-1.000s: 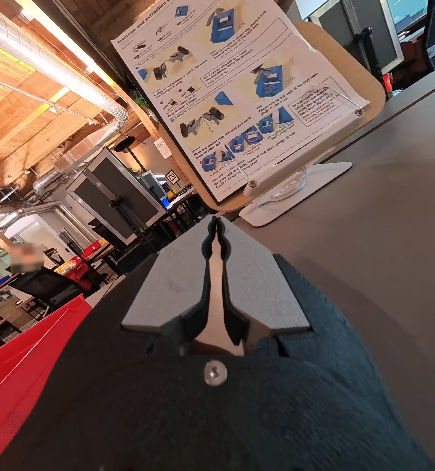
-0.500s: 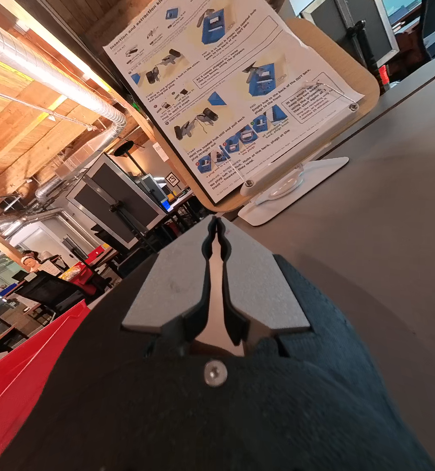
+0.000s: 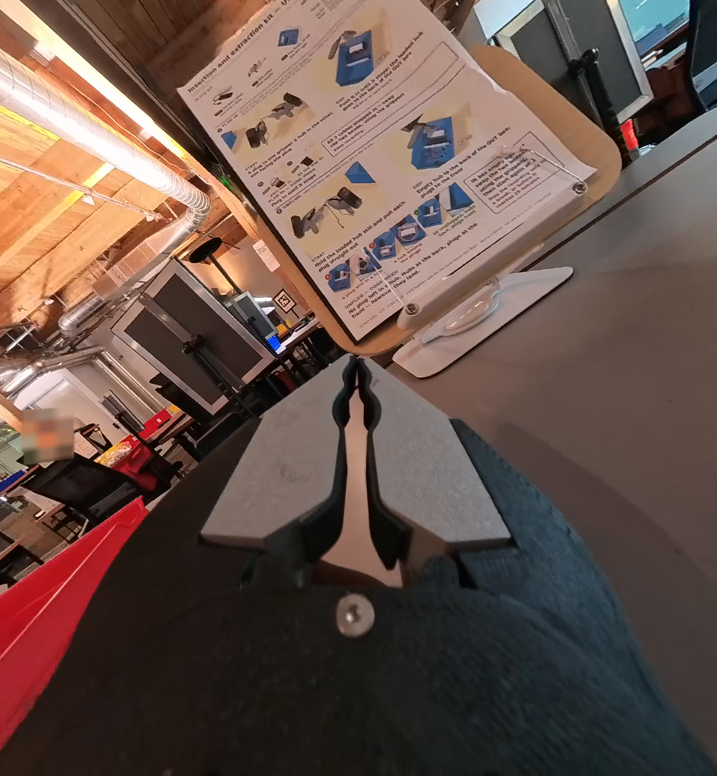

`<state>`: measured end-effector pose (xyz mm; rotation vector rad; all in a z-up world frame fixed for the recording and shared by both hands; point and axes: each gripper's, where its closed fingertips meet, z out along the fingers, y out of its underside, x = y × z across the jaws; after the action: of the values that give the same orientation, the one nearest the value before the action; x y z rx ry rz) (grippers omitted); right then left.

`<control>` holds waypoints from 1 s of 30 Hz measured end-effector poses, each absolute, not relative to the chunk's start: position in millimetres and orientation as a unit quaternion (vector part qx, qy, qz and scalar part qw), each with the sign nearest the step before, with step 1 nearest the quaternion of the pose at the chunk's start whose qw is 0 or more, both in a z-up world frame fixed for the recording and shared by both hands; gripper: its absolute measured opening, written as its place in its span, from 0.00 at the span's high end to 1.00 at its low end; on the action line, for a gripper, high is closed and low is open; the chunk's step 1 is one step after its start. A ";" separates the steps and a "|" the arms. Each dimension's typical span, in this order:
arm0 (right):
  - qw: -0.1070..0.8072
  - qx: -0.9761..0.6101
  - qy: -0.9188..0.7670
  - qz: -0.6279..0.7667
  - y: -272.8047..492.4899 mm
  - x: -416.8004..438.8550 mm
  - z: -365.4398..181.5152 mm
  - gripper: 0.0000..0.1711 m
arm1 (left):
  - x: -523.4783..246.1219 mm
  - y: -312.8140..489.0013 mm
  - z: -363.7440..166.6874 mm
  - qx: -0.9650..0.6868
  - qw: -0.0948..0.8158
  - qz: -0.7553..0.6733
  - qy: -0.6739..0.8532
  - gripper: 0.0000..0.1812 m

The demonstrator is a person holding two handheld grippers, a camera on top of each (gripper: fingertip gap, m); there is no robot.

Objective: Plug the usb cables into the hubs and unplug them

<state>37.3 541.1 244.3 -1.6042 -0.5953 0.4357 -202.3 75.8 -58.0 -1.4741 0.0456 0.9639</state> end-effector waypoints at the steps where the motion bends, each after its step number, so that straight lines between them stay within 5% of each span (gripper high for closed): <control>1: 0.636 -0.702 -0.267 0.179 543.2 36.6 237.4 0.95 | -202.5 75.5 -57.4 -0.645 0.638 0.421 0.019 1.00; 23: 0.672 -0.585 -0.455 0.014 554.1 76.9 142.8 0.95 | -194.7 79.9 -57.9 -0.644 0.635 0.425 0.037 1.00; 30: 0.536 -0.494 -0.685 0.019 495.5 75.8 60.3 0.95 | -195.0 80.1 -59.0 -0.646 0.635 0.423 0.035 1.00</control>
<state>75.8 495.5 60.3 -1.1759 -1.6300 0.0450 -195.0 80.1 -59.0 -1.4759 0.0790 0.9671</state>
